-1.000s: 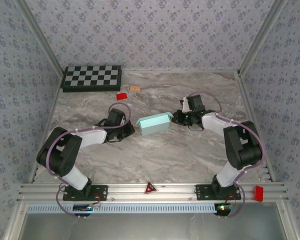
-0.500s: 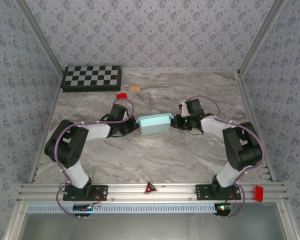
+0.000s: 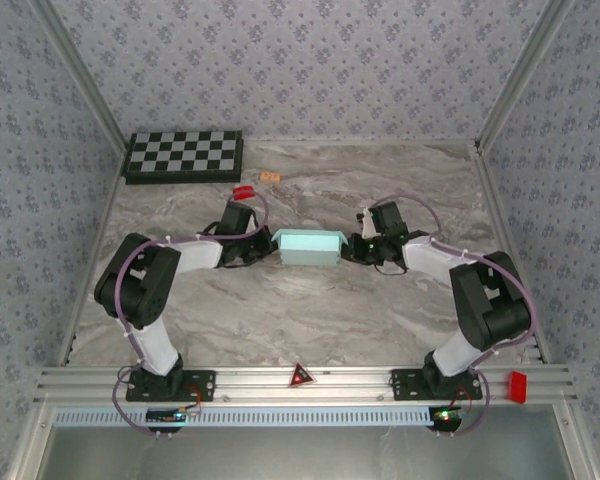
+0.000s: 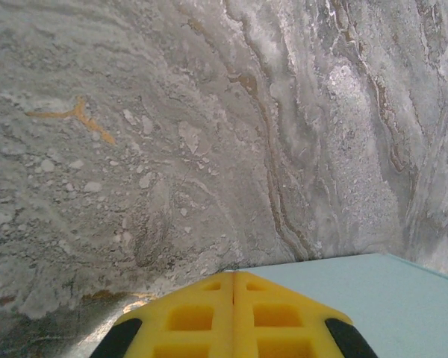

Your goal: Fold the paper box

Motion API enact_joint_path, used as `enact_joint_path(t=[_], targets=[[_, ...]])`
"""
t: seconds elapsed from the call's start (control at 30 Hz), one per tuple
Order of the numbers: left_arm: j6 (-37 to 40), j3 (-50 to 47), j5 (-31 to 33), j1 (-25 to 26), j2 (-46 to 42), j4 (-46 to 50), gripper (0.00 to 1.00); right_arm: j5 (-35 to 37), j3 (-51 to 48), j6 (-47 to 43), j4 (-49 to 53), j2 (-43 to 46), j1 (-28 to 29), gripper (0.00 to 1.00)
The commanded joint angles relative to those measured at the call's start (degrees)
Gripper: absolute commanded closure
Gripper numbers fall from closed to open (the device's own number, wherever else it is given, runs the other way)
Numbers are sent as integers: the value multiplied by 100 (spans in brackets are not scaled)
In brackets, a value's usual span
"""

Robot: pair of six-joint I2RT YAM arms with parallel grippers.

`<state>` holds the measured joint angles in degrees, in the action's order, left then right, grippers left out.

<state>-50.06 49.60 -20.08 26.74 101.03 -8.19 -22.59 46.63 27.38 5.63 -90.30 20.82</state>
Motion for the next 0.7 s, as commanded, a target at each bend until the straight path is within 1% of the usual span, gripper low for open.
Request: enact_joint_path(t=[0.0,0.07,0.17,0.3,0.37,0.43,0.5,0.67], targets=[[260,137,197,-17,-226,415,93,611,82,-189,614,309,12,83],[377,127,464,-29,-436,719,90,974,165,-287,946,420,-26,82],[583,95,923,-37,-815,1164,85,1275,224,-420,1318,603,-110,81],[909,98,1626,-43,-1364,1819,77,1560,224,-582,1568,1056,-223,79],[1109,125,2018,-38,-1660,2154,74,1633,208,-702,1648,1359,-277,76],[1321,165,2328,-37,-1922,2414,70,1640,208,-825,1693,1668,-311,73],[1561,231,2502,-37,-2159,2593,67,1588,215,-943,1671,1941,-333,70],[2224,430,2559,-39,-2583,2770,59,877,365,-1185,1696,2254,-327,60]])
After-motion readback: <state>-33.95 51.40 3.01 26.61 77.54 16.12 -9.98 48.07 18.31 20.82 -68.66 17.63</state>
